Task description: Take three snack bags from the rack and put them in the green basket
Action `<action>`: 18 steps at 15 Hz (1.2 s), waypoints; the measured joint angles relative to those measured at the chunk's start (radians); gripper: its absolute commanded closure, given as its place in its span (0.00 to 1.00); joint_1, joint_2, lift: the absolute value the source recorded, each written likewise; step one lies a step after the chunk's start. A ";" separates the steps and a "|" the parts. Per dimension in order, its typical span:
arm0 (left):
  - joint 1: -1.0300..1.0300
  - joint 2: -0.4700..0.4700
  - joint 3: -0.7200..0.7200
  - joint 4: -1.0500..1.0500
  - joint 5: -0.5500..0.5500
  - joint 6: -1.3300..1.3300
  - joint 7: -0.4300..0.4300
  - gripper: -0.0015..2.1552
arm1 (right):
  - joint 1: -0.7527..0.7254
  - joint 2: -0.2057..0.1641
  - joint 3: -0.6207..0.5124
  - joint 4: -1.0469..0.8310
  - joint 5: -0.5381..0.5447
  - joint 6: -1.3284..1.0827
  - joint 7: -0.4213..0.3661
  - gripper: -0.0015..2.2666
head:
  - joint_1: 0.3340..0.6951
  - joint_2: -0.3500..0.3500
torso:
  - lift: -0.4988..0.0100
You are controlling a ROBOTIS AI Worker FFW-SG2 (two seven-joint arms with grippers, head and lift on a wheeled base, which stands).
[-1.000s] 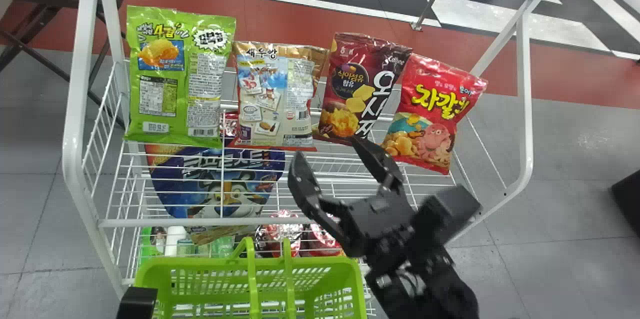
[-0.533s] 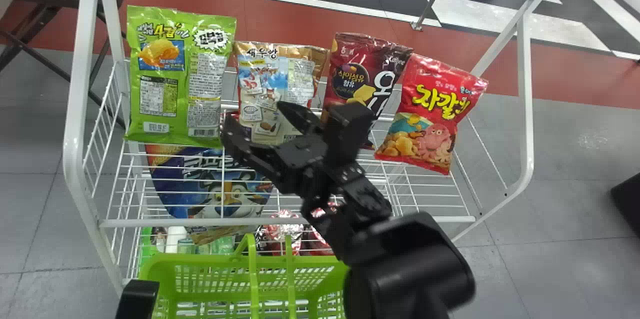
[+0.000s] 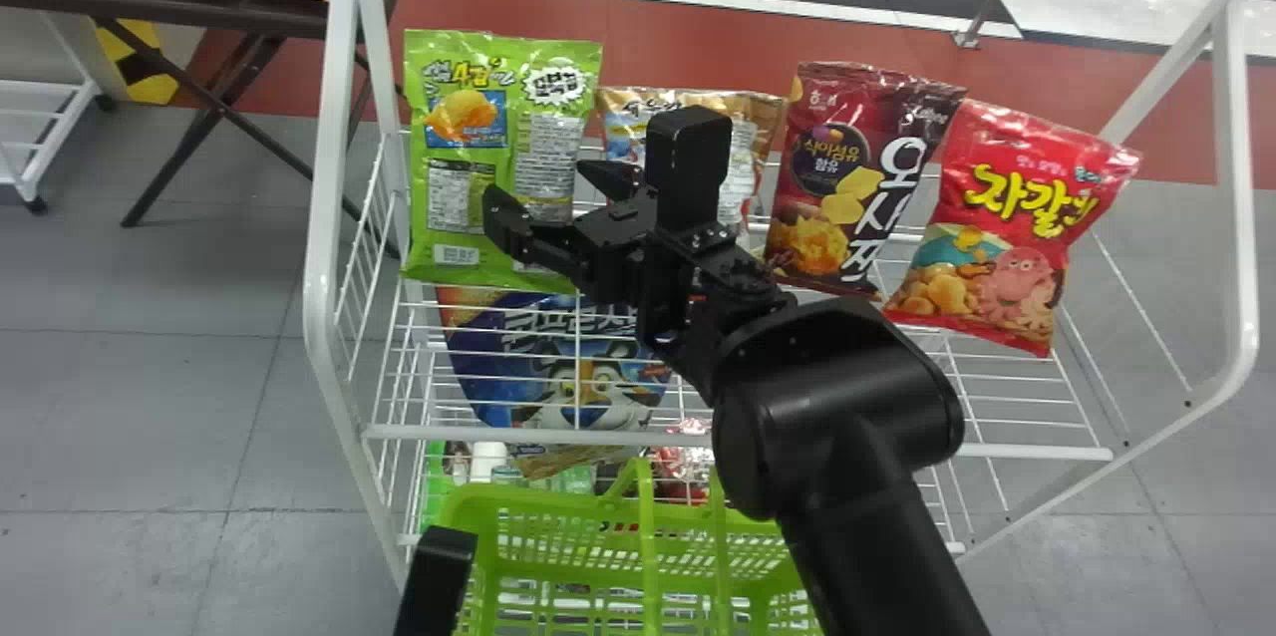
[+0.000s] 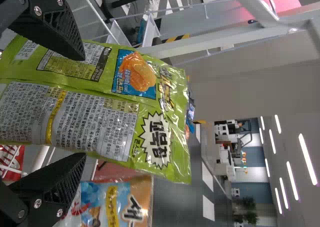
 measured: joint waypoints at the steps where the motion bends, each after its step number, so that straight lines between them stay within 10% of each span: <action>1: -0.005 0.003 -0.004 0.002 0.001 0.000 0.000 0.59 | -0.024 0.000 0.003 0.033 -0.015 -0.006 0.012 0.08 | 1.00 0.30 | 0.97; 4: -0.027 0.014 -0.022 0.012 0.010 0.000 0.000 0.59 | -0.054 0.000 0.010 0.063 -0.043 0.003 0.040 0.89 | 1.00 0.33 | 0.97; 12: -0.021 0.017 -0.021 0.016 0.017 -0.021 -0.007 0.59 | 0.076 -0.010 -0.007 -0.144 -0.024 0.116 0.058 0.94 | 1.00 0.32 | 0.97; 18: -0.014 0.003 -0.006 0.025 0.014 -0.030 -0.012 0.59 | 0.360 -0.108 -0.172 -0.562 -0.069 0.172 0.102 0.94 | 1.00 0.05 | 0.97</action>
